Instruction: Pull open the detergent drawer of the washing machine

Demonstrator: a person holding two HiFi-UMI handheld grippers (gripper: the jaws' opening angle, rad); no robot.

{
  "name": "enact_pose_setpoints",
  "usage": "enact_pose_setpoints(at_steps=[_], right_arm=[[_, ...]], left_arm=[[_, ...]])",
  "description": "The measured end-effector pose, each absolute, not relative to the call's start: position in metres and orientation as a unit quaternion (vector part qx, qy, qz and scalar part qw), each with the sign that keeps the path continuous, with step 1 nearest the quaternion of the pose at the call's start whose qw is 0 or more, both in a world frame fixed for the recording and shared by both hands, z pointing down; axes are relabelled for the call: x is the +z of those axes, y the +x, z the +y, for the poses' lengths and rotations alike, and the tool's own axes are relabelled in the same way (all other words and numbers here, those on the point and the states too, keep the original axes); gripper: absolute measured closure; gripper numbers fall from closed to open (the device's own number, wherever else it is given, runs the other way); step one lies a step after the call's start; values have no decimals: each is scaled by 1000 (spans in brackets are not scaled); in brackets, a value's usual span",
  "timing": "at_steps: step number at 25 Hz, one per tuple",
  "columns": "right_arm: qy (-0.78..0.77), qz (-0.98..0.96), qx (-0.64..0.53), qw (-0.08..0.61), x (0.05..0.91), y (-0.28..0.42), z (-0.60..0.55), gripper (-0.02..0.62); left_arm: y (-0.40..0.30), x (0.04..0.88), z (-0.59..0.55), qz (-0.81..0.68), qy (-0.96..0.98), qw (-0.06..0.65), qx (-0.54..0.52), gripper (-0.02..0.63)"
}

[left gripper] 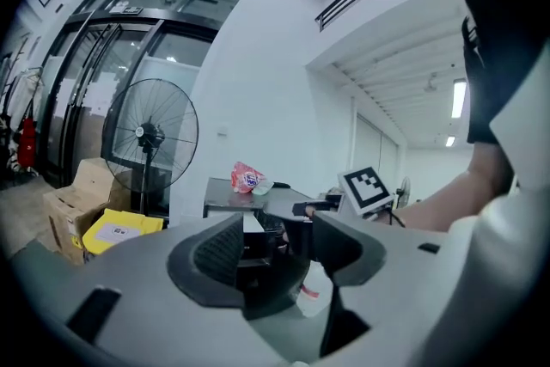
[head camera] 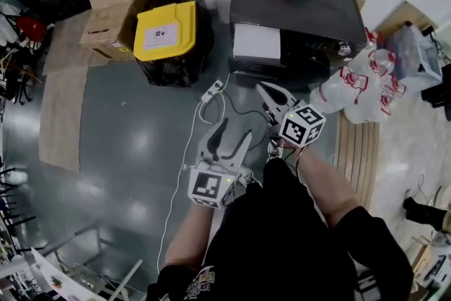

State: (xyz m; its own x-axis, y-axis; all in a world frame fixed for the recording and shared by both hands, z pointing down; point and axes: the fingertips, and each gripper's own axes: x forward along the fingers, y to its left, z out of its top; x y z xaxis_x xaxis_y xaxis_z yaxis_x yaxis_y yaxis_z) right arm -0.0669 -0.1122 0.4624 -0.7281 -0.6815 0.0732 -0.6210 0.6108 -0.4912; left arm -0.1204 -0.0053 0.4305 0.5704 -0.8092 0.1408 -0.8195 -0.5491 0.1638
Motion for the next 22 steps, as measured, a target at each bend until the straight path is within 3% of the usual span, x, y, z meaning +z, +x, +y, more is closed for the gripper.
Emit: enact_pose_setpoints(at_steps=[3,8,22], right_arm=[[-350,920,-174,21,437,-65,-88,595],[-330,938,-106,-5,403,-46,-52,594],[-269,960,-75,-17,380,49,35,592]], left_arm=[[-114,423,2,-466,879,97,23,410],[-97,420,14,-488,867,102,17,572],[18,421,75,-513,849,110,56,592]])
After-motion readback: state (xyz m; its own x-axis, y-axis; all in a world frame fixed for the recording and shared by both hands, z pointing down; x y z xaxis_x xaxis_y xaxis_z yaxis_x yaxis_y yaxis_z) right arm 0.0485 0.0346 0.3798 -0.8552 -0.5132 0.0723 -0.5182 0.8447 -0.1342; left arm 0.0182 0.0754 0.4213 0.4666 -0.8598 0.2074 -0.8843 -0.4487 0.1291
